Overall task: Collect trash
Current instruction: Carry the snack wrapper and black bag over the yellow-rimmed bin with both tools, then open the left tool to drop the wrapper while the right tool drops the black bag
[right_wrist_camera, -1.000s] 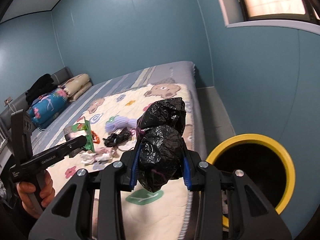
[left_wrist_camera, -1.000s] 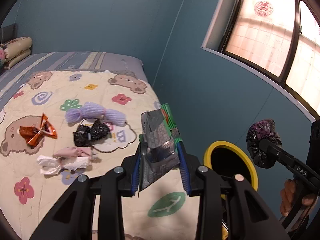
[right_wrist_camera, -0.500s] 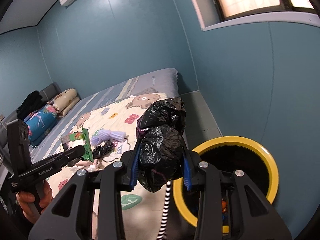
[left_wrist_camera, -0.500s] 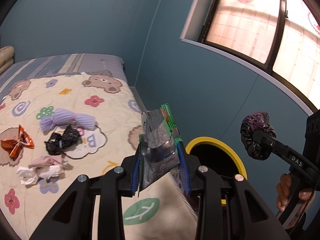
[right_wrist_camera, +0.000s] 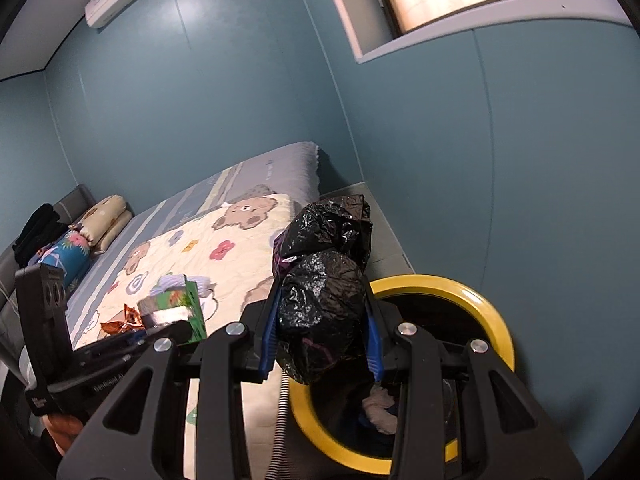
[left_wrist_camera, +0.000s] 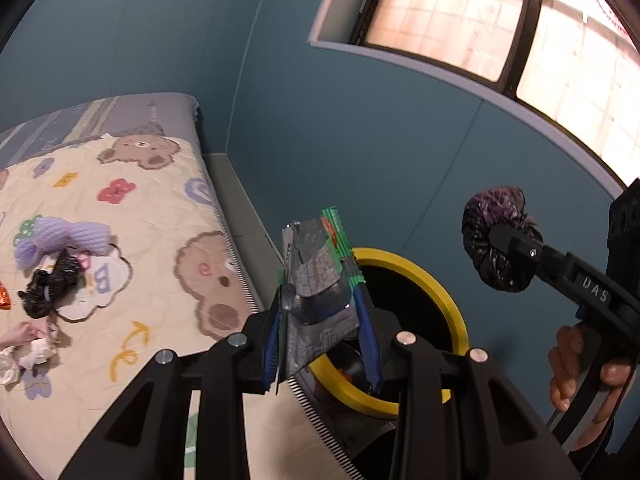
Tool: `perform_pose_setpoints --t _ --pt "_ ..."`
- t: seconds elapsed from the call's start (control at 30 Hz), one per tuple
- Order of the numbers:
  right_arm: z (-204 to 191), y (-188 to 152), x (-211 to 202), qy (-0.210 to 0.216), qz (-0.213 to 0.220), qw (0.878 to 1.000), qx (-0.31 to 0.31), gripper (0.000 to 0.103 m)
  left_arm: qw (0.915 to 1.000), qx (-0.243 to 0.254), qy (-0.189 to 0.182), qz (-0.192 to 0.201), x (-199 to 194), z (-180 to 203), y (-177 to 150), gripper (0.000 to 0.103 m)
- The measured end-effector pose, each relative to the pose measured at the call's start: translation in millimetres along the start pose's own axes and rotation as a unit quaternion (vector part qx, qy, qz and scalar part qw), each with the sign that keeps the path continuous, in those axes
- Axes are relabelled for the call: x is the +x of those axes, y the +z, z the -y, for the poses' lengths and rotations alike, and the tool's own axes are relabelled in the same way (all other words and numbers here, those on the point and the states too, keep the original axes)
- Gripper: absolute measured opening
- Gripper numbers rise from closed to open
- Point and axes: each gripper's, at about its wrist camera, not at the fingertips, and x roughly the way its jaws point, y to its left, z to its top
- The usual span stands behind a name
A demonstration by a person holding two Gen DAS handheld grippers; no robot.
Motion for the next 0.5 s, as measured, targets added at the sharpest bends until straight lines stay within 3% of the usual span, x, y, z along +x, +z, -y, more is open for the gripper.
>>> perform_pose_setpoints --t 0.5 --pt "25.7 3.7 22.7 -0.015 -0.01 1.0 0.025 0.034 0.9983 0.01 -0.019 -0.054 69.3 25.1 -8.5 0.031"
